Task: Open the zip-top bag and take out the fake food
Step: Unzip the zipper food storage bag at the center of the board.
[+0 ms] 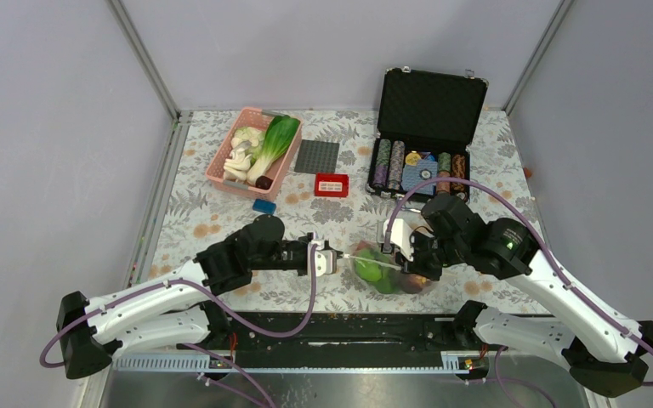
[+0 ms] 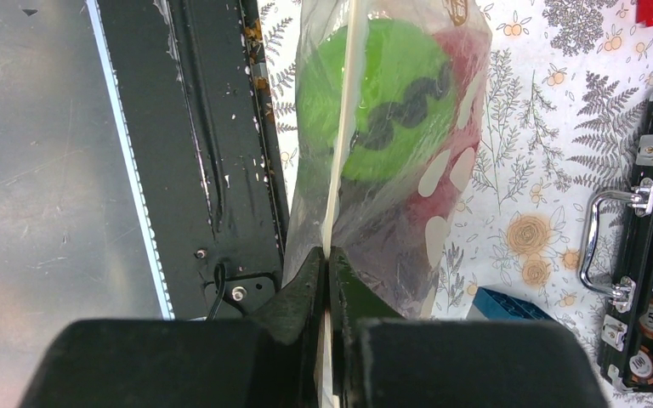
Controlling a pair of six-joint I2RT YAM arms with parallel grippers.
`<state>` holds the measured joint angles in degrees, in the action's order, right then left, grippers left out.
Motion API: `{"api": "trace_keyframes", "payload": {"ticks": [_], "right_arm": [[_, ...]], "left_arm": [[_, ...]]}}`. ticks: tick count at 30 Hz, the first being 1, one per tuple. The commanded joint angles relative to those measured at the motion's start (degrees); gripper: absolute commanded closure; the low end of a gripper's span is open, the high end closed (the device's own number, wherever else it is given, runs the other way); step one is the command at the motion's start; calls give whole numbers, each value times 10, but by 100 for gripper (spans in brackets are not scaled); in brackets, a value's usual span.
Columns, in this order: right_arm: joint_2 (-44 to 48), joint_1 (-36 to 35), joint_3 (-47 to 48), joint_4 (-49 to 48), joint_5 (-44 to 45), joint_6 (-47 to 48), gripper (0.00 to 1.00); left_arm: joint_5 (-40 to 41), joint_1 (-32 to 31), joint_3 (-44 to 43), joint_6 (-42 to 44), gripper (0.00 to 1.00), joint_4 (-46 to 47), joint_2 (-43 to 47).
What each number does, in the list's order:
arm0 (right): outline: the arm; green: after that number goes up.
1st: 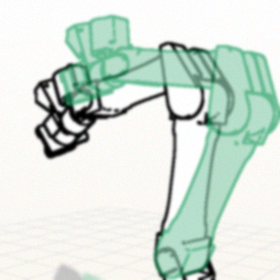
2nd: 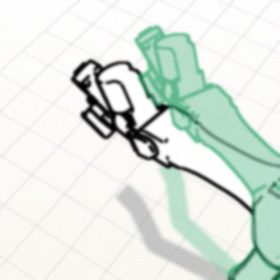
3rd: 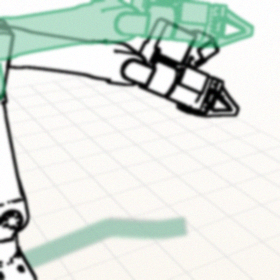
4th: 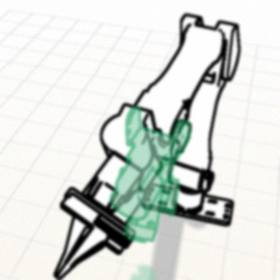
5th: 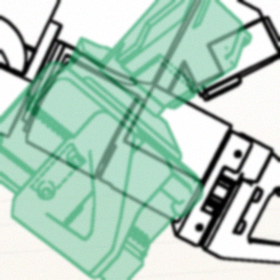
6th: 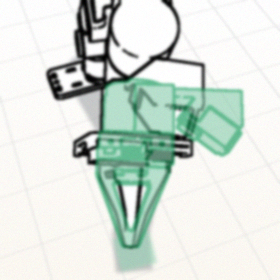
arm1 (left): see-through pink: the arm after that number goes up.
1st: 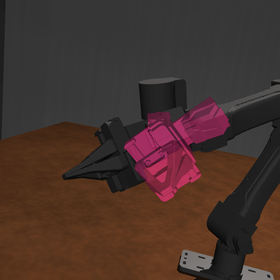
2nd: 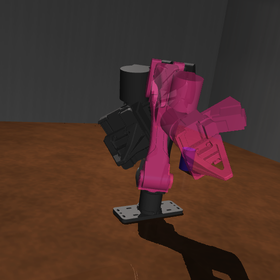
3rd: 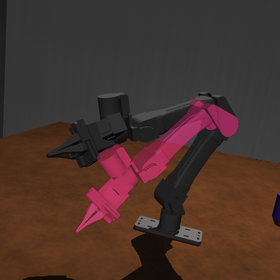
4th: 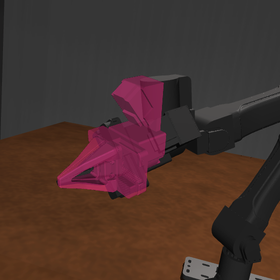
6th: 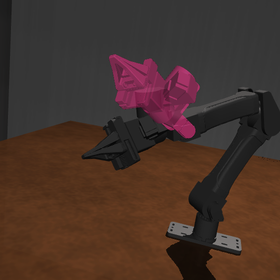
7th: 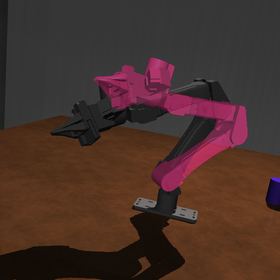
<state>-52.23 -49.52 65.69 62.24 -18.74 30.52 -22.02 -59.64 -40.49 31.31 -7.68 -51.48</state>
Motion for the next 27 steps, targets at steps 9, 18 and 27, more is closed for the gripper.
{"api": "trace_keyframes", "payload": {"ticks": [9, 18, 27], "right_arm": [[62, -4, -27, -130, -11, -45, 25], [75, -4, -57, -250, -119, -14, 27], [26, -43, -51, -332, -102, -42, 42]], "left_arm": [[-24, -3, -11, -15, 100, 26, 22], [-45, -3, 6, -81, 100, 100, 30], [-59, -11, -9, -89, 100, 88, 11]]}}
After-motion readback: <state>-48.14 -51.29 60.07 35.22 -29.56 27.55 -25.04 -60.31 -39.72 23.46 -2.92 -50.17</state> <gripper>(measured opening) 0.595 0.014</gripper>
